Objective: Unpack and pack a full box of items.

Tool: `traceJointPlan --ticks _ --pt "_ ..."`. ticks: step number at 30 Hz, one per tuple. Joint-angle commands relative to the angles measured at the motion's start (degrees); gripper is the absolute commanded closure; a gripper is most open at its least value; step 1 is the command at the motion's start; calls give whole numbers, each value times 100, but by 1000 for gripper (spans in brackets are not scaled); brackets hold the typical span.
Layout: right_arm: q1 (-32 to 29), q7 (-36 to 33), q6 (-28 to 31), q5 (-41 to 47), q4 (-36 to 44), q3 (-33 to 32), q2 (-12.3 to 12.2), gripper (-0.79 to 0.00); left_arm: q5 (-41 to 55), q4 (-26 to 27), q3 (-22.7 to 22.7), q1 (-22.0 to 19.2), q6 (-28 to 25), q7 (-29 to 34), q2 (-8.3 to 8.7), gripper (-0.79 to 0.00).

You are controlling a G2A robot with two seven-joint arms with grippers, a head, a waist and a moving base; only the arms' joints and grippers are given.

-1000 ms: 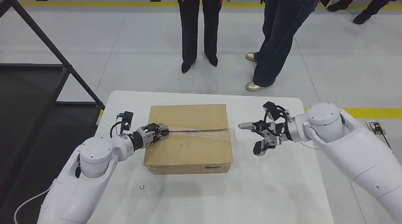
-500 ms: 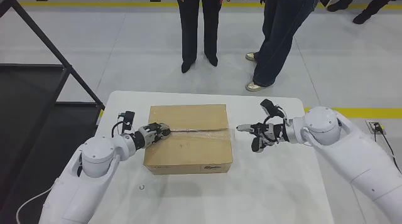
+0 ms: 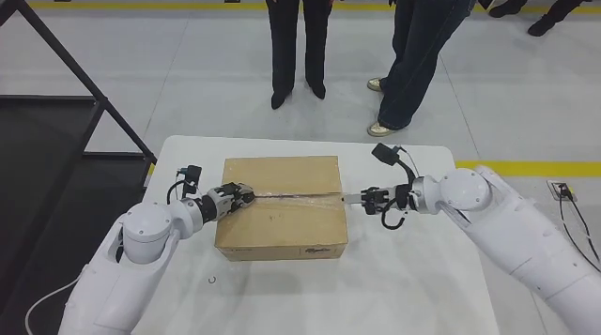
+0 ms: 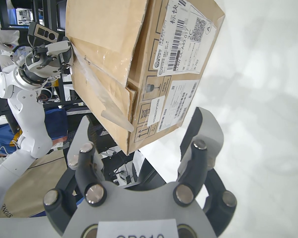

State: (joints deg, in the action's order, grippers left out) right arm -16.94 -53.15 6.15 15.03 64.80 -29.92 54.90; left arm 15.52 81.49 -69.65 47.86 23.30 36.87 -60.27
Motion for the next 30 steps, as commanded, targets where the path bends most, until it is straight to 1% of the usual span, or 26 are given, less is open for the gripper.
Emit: traceJointPlan --ticks 1,4,6,7,8,11,21,23,30 --pt "3 -21 -47 -85 51 -7 17 -397 -2 -13 0 -9 -2 6 -2 0" --pt "-3 -62 -47 -207 105 -41 41 -366 -8 -36 -6 -27 -6 23 -4 0" --pt "-8 -58 -132 -277 141 -63 58 -326 -12 -47 -12 -35 -8 36 -5 0" --pt "-11 -53 -169 -295 161 -76 69 -271 -9 -51 -14 -37 -11 47 -5 0" --pt "-12 -45 -186 -313 171 -94 78 -185 -9 -58 -16 -39 -16 55 -6 0" --pt "-8 -43 -205 -330 192 -162 104 0 -15 -71 -20 -44 -24 66 -7 0" --pt "140 -220 -556 -285 51 -314 244 0 20 -126 -55 -41 -58 67 -15 0" --pt "184 -352 -683 -194 -42 -313 293 0 21 -127 -64 -37 -59 70 -15 0" --pt "363 -676 -858 -100 -511 -220 495 0 15 -118 -95 -16 -77 59 -15 0"
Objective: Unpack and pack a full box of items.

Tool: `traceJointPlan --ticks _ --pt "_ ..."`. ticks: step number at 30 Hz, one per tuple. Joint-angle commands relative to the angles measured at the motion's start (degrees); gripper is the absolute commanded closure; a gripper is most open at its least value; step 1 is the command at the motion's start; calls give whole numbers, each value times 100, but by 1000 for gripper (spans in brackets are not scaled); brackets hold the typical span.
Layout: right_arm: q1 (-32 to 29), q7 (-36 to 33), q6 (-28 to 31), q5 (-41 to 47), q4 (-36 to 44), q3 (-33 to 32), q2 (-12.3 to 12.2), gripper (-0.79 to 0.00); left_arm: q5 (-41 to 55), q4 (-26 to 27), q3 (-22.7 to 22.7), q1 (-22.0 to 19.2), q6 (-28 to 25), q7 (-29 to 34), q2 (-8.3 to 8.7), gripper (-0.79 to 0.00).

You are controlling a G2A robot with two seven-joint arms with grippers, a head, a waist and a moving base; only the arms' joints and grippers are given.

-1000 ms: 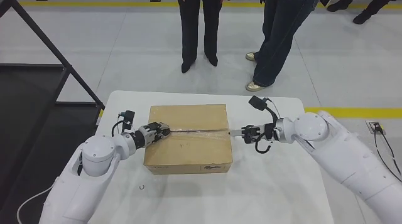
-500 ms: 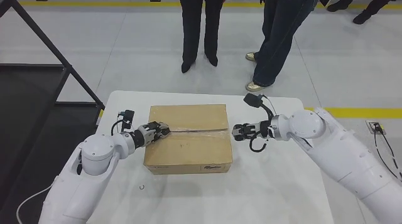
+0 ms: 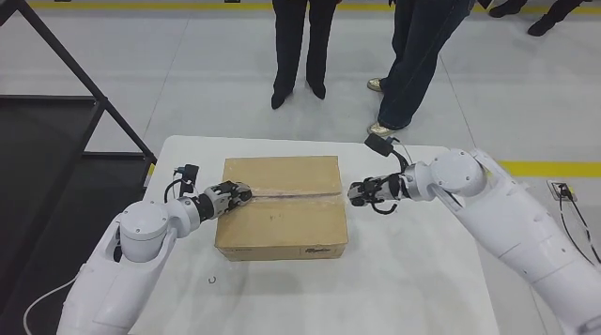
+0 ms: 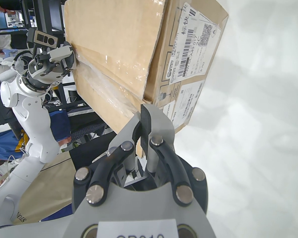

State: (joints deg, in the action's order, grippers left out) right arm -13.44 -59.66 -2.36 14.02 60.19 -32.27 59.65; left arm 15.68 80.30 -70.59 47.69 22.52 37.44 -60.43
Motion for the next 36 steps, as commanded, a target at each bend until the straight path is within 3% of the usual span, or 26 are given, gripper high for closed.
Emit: traceJointPlan --ticks 1,19,29,35,36 --pt "37 -31 -25 6 -123 30 53 0 -3 3 -4 3 0 3 0 0" --pt "292 -30 -8 -167 -907 225 554 0 -8 26 -24 37 -2 -7 -11 0" --pt "226 -293 343 -110 -1038 -43 542 0 -40 53 -14 49 1 -11 -18 0" --pt "149 -338 253 -175 -971 -183 512 0 -41 51 -16 51 -7 3 -22 0" --pt "148 -342 174 -210 -958 -198 513 -58 -43 53 -19 53 -7 5 -22 0"
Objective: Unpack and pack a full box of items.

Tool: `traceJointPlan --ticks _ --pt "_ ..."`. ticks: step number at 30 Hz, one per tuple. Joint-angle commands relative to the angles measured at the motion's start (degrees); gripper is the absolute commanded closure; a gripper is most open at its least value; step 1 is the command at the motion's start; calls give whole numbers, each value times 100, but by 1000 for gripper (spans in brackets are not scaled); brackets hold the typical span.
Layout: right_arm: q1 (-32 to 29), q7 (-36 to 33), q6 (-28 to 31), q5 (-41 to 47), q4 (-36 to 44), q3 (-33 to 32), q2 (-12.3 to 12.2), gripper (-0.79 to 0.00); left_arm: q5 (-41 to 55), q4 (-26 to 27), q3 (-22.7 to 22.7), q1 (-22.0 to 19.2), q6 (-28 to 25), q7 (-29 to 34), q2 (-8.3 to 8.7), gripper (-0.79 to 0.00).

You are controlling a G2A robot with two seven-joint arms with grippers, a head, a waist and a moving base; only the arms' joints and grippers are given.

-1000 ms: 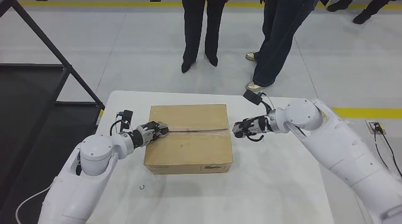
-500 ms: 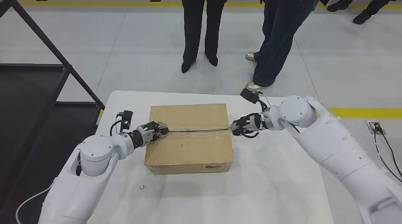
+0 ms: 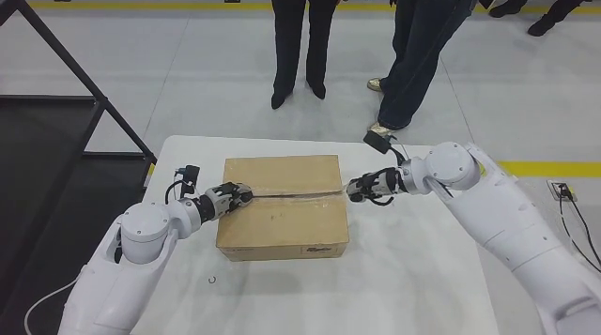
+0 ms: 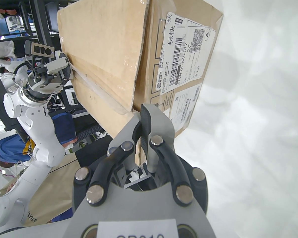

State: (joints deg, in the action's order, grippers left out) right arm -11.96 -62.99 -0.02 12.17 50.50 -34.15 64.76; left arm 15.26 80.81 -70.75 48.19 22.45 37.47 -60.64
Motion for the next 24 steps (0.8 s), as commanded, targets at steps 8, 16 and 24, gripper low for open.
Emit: traceJointPlan --ticks 8,16,24 --pt "-52 -70 -141 -118 63 -123 3 -708 -26 21 -10 20 5 16 0 0" --pt "-151 -32 -354 -334 285 -285 -53 -785 -54 47 -19 43 -6 39 1 0" --pt "-331 101 -487 -506 715 -653 -207 -785 -64 80 -39 74 2 44 2 0"
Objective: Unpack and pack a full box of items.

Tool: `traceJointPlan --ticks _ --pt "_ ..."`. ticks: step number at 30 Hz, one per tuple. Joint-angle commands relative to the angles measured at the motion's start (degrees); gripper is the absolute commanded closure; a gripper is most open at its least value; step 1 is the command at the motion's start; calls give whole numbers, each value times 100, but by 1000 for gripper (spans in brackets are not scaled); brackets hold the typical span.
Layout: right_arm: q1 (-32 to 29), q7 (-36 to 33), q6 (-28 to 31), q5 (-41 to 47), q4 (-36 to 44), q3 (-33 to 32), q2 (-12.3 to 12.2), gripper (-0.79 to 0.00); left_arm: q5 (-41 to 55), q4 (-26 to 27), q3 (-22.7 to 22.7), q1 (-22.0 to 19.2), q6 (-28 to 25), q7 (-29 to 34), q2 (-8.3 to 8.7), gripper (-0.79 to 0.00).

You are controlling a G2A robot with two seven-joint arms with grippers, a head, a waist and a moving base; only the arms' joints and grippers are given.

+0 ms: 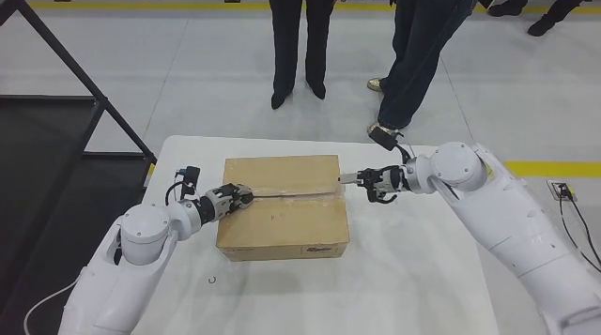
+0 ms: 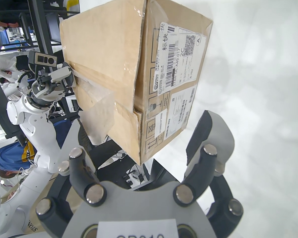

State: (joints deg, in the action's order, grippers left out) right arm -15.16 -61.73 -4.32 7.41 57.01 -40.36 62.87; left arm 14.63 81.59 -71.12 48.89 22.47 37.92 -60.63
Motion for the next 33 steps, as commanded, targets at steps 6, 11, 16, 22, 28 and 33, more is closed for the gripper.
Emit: traceJointPlan --ticks 6,11,16,22,28,33 --pt "-131 -130 -434 -265 403 -202 -118 -785 -7 32 -24 35 -13 -6 2 0" --pt "-205 -157 -662 -399 467 -218 -128 -785 -10 57 -47 62 -11 -2 5 0" --pt "-222 -120 -871 -510 386 -204 -107 -785 -25 81 -47 76 0 1 5 0" --pt "-222 -149 -970 -569 220 -189 -72 -785 -46 98 -45 81 -2 3 4 0" --pt "-198 -270 -946 -626 15 -176 -42 -785 -53 113 -47 81 2 -1 2 0" --pt "-142 -347 -1037 -692 -164 -79 27 -785 -56 122 -47 82 4 -5 -1 0"
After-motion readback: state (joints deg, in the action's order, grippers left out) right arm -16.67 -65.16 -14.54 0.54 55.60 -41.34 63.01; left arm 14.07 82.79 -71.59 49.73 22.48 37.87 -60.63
